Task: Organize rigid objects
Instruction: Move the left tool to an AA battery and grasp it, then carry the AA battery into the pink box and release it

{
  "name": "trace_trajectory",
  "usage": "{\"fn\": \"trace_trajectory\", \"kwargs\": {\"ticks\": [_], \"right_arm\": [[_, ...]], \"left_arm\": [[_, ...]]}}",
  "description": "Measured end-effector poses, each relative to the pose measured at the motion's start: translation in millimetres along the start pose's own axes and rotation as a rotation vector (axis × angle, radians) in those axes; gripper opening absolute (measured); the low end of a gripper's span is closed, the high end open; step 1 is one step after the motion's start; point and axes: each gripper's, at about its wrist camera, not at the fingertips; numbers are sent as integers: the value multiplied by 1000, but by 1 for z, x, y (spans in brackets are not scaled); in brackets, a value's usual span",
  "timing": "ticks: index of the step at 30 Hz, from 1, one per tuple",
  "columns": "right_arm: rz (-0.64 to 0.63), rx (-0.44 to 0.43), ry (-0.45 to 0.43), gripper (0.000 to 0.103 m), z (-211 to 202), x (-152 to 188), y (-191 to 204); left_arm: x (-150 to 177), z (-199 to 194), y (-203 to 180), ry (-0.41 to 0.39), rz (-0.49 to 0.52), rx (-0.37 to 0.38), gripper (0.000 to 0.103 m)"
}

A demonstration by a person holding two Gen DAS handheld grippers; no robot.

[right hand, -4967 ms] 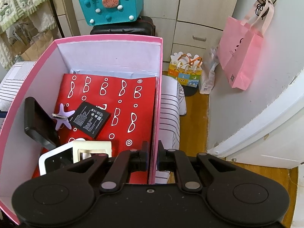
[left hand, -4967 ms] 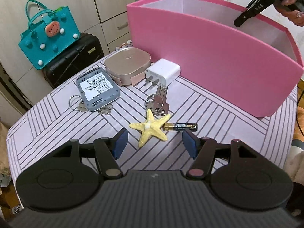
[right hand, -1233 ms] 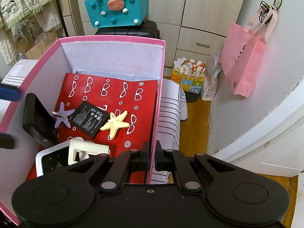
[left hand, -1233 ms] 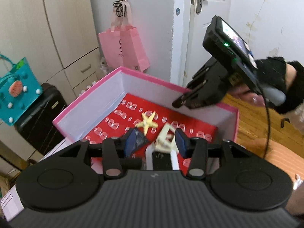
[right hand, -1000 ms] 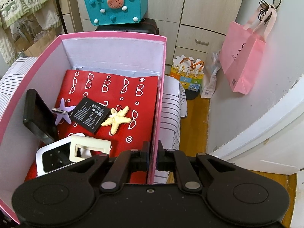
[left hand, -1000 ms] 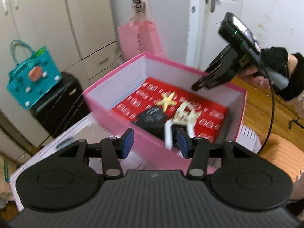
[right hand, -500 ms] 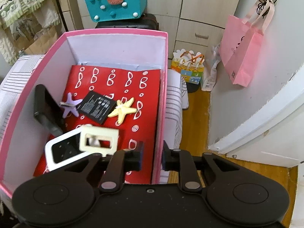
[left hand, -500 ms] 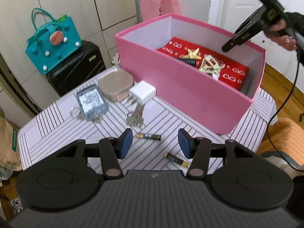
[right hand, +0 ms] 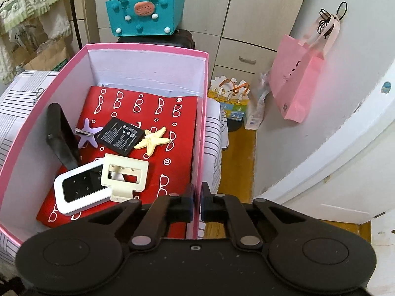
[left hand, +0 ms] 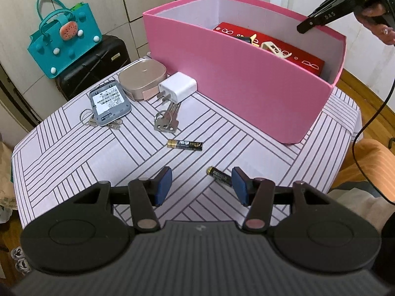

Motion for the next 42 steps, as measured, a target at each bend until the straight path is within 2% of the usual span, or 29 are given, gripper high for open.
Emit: {"fn": "trace_trajectory", "kwargs": {"ticks": [4,9,14,22,28,29,30,31,38,42], "right_arm": [[4,7,-22,8,-1,4,3],[4,4,-28,9,-1,5,2],[-5,12,-29,9,-1,5,5],[-7,10,-23,10,0,4,4],[-3,11,-20,10,0,3,4],[-2,10,-19,10,1,3,4],[-1,9,-19,10,1,4,4],[2,7,-18,10,1,3,4],[7,3,-18,10,0,3,2],[6,0,-18,10,1,3,2]], "left_arm": [[8,0,-7,-24,12,9,52],[17,10,-17,-13,34,-4,52],[19,19,-22,-17,47,43,52],[16,31,-24,-55,159,77,52],[14,36,-16,-69,157,137,53],[15,37,-14,-73,146,145,51],[16,36,-14,-80,150,150,39],[17,35,-14,-89,160,153,39],[17,31,-18,-93,173,103,39],[7,24,-9,-80,114,101,39]]}}
Point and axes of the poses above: each gripper's, at about its wrist camera, not at the fingertips, and z roughly the way its jaws point, y to its left, x to its underside, and after that the axes turned 1 degree about -x, right-handed
